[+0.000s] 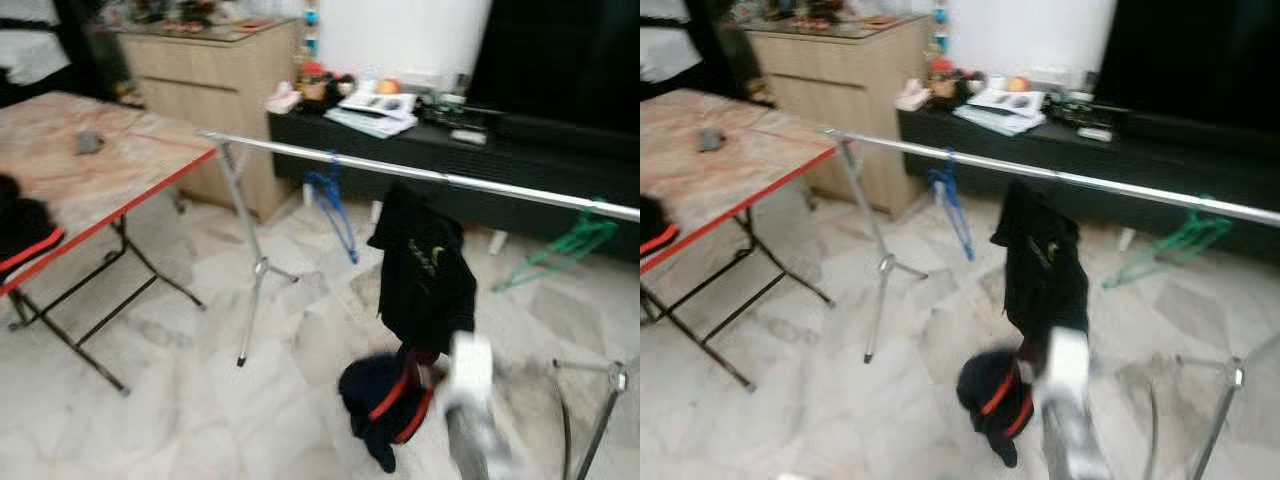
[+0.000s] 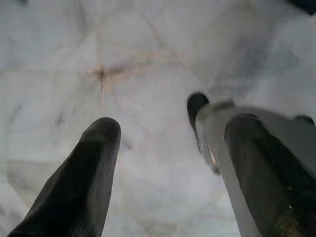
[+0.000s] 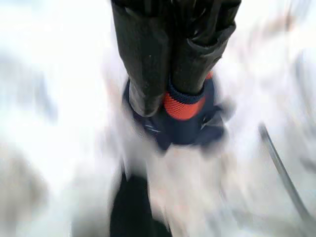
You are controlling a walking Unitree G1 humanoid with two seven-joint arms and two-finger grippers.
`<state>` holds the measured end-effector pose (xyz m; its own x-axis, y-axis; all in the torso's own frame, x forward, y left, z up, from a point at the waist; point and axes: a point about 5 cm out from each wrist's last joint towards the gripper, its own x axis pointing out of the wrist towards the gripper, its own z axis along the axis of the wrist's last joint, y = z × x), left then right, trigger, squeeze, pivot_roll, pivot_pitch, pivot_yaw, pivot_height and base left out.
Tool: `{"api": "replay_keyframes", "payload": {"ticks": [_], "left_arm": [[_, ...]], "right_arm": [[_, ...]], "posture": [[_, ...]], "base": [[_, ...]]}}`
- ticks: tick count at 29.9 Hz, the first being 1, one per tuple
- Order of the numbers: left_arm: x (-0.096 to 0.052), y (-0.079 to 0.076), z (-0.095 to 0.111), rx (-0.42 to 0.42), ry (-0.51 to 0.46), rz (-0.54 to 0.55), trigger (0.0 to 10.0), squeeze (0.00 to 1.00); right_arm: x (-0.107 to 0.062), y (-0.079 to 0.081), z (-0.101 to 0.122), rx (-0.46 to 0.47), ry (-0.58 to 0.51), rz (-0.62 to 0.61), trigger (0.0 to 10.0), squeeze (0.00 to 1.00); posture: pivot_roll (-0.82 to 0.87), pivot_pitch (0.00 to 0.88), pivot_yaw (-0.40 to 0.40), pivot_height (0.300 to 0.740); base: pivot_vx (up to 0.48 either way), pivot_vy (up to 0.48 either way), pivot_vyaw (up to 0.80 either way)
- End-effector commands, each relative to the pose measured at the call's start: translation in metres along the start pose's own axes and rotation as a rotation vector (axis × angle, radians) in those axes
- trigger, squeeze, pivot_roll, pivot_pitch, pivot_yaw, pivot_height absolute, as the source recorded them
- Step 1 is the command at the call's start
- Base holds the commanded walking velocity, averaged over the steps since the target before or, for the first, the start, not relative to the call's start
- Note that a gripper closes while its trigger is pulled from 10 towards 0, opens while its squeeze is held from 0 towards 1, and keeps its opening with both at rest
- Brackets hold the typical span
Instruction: Hang hanger
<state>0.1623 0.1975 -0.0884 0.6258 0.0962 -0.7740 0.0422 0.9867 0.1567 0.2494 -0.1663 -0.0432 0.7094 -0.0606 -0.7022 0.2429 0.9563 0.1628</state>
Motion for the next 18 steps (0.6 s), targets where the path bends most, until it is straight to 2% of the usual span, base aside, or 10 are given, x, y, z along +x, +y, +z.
{"api": "replay_keyframes", "payload": {"ticks": [1,3,8,9,10,12,13,14,16,18], "left_arm": [[0.0,0.004,0.003,-0.003,-0.021,0.022,10.0,0.0],[0.0,0.003,0.004,0.018,-0.036,0.015,10.0,0.0],[-0.001,0.004,0.004,0.015,-0.047,0.022,10.0,0.0],[0.007,0.017,0.035,0.025,-0.119,0.031,10.0,0.0],[0.012,0.034,0.077,0.036,-0.218,0.044,10.0,0.0],[0.012,0.034,0.077,0.036,-0.218,0.044,10.0,0.0],[0.011,0.037,0.086,0.031,-0.26,0.055,10.0,0.0],[0.011,0.037,0.087,0.027,-0.271,0.061,10.0,0.0],[0.01,0.035,0.097,-0.001,-0.35,0.083,10.0,0.0],[0.006,0.039,0.118,-0.041,-0.457,0.092,10.0,0.0]], "right_arm": [[0.002,0.001,0.023,0.005,-0.083,-0.005,10.0,0.0],[0.001,-0.003,0.019,0.015,-0.078,-0.037,10.0,0.0],[0.003,0.001,0.022,0.034,-0.116,-0.016,10.0,0.0],[0.003,0.001,0.022,0.036,-0.117,-0.014,10.0,0.0],[0.003,-0.001,0.019,0.042,-0.11,-0.017,10.0,0.0],[0.003,-0.001,0.019,0.042,-0.11,-0.017,10.0,0.0],[0.003,-0.006,0.013,0.049,-0.086,-0.036,10.0,0.0],[0.003,-0.008,0.01,0.051,-0.076,-0.044,10.0,0.0],[0.001,-0.015,-0.001,0.044,-0.041,-0.061,10.0,0.0],[0.0,-0.018,-0.008,0.043,-0.025,-0.067,10.0,0.0]], "posture": [[-0.06,0.069,-0.013,0.74],[-0.06,0.067,-0.012,0.74],[-0.08,0.054,-0.005,0.74],[-0.08,0.05,-0.004,0.74],[-0.08,0.048,-0.004,0.74],[-0.08,0.048,-0.004,0.74],[-0.09,0.042,-0.004,0.74],[-0.09,0.042,-0.004,0.74],[-0.08,0.041,-0.005,0.74],[-0.07,0.041,-0.005,0.74]], "base": [[0.0,0.0,0.0],[0.0,0.0,0.0],[0.0,0.0,0.0],[0.0,0.0,0.0],[0.0,0.0,0.0],[0.0,0.0,0.0],[0.0,0.0,0.0],[0.0,0.0,0.0],[0.0,0.0,0.0],[0.0,0.0,0.0]]}}
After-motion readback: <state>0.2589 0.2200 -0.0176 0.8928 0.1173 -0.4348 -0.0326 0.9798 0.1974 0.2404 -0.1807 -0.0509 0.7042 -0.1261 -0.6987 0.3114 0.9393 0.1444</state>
